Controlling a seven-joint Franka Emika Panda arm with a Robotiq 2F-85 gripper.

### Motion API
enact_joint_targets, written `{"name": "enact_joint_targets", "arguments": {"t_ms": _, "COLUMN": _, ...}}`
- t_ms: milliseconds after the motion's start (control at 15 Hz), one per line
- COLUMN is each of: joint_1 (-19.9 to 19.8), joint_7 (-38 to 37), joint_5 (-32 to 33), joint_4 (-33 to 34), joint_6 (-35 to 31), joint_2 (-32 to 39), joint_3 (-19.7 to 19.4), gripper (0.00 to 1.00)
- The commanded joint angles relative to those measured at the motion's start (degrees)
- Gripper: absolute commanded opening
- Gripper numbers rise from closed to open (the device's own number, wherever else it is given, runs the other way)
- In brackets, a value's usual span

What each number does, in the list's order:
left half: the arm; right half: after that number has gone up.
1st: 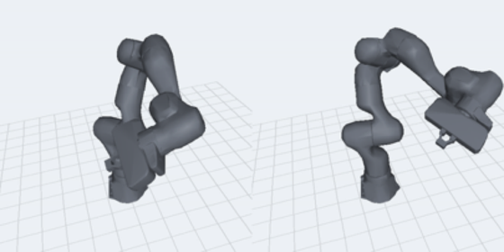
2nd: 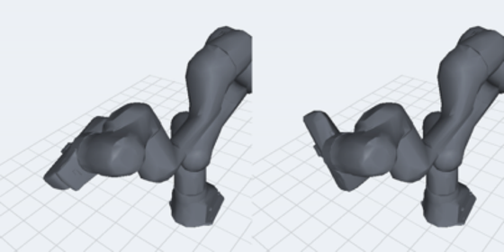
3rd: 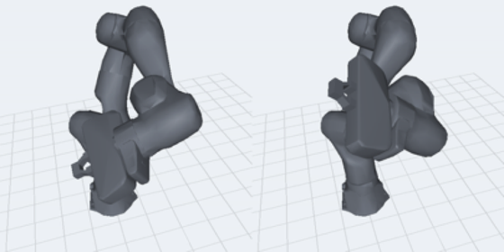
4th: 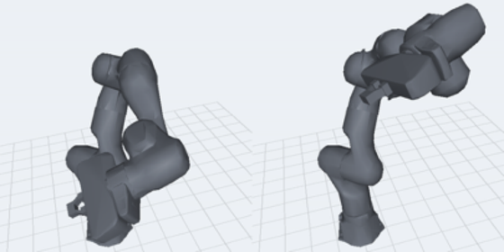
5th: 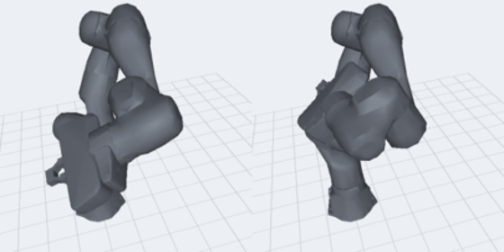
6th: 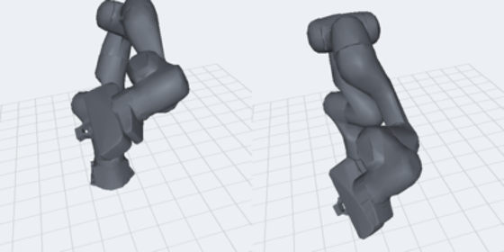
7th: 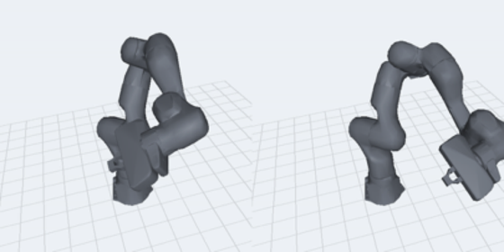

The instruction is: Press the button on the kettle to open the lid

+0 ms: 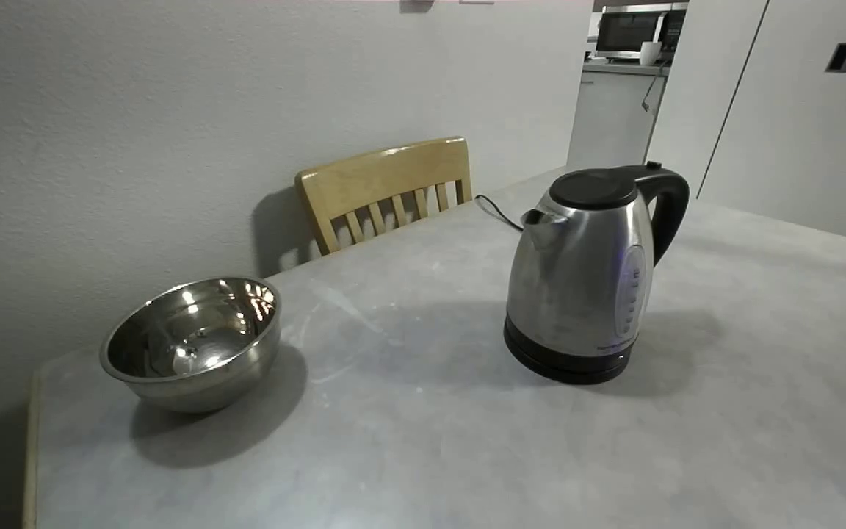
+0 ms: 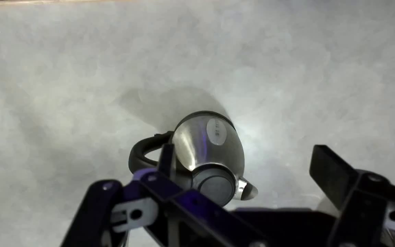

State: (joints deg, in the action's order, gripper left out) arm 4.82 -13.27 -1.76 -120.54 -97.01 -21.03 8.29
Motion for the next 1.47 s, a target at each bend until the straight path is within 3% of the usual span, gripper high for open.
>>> {"name": "enact_joint_targets", "arguments": {"t_ms": 0, "joint_1": 0.1, "joint_7": 6.2, "joint_5": -5.6, "joint_4": -0.1, "joint_6": -5.0, "joint_2": 0.9, "joint_3": -3.5, "gripper": 1.00}}
{"name": "enact_joint_targets", "arguments": {"t_ms": 267, "joint_1": -1.0, "joint_7": 8.4, "joint_5": -12.0, "joint_4": -0.3, "joint_6": -11.6, "joint_2": 3.4, "joint_3": -6.4, "gripper": 1.00}}
{"name": "enact_joint_targets", "arguments": {"t_ms": 600, "joint_1": -2.8, "joint_7": 6.4, "joint_5": -12.6, "joint_4": 0.4, "joint_6": -17.0, "joint_2": 8.3, "joint_3": -8.5, "gripper": 1.00}}
{"name": "enact_joint_targets", "arguments": {"t_ms": 933, "joint_1": -4.2, "joint_7": -0.5, "joint_5": -13.0, "joint_4": 1.1, "joint_6": -23.0, "joint_2": 13.4, "joint_3": -8.8, "gripper": 1.00}}
{"name": "enact_joint_targets", "arguments": {"t_ms": 1400, "joint_1": -5.8, "joint_7": -9.2, "joint_5": -14.7, "joint_4": 1.3, "joint_6": -23.4, "joint_2": 16.4, "joint_3": -10.1, "gripper": 1.00}}
